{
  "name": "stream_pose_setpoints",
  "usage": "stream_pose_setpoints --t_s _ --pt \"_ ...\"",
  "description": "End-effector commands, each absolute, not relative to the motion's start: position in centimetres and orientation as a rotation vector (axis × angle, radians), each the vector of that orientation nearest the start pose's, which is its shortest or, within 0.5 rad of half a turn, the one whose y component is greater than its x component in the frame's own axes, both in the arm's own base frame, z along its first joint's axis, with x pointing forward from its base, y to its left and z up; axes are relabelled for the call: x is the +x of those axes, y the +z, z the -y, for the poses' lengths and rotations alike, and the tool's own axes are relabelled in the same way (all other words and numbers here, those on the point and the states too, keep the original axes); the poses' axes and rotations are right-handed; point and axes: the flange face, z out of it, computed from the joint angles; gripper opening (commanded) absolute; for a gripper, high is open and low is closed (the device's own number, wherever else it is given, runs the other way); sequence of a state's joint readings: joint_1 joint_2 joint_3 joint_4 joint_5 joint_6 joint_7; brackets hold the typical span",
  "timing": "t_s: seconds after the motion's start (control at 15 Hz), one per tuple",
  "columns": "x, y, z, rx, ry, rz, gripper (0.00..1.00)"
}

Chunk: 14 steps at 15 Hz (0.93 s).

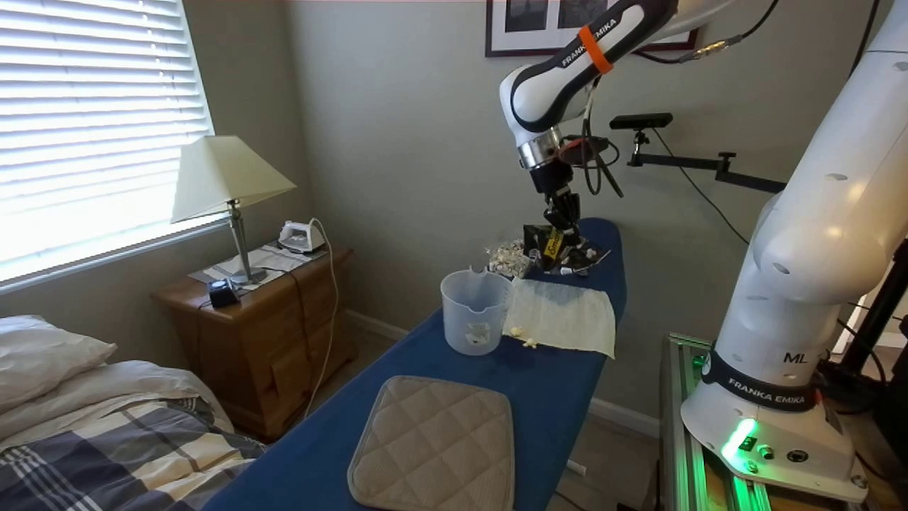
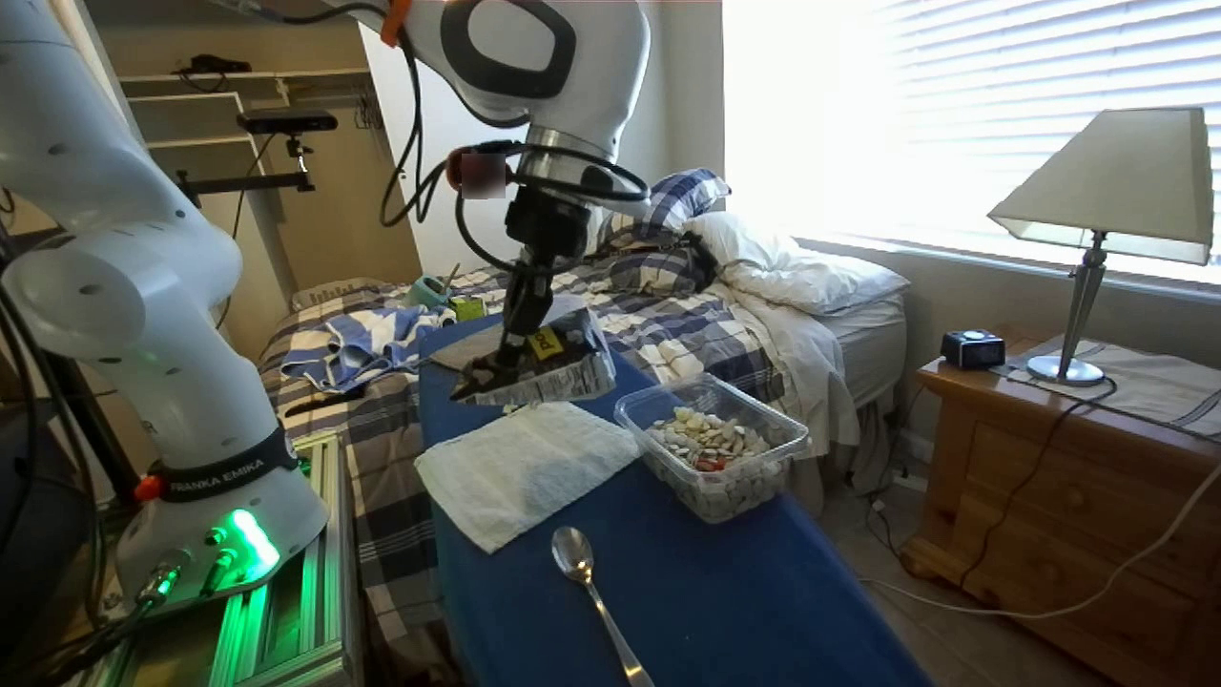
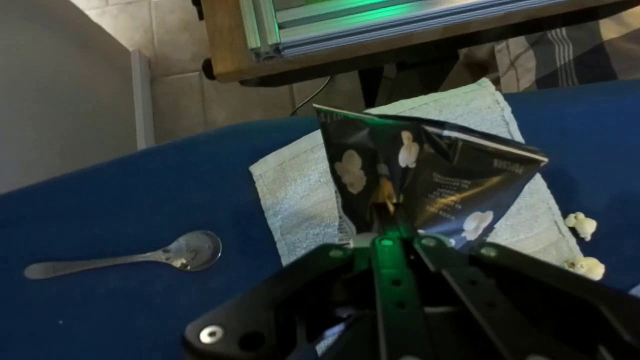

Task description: Pour the contents from the black packet into the clear container.

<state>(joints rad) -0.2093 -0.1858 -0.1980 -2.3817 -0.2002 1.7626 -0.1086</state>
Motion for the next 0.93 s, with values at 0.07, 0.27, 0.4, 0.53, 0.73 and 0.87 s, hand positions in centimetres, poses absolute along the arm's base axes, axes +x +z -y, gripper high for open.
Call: stream_pose_setpoints --t_s 0.07,0.27,0.4,0.53,0.73,0.87 --pt "36.6 35.8 17.5 -3.13 0.59 -0.063 0.0" --pt "36.4 35.0 17.1 -3.13 0.512 0.014 0.0" --pt "36.2 34.5 16.9 -3.133 0.482 0.069 0.0" --pt "36.1 34.0 16.9 -3.14 0.458 0.105 0.0" --pt "35.9 33.3 16.8 -3.14 0.427 0.124 0.0" --pt "35.9 32.7 16.7 -3.142 0.412 0.119 0.05"
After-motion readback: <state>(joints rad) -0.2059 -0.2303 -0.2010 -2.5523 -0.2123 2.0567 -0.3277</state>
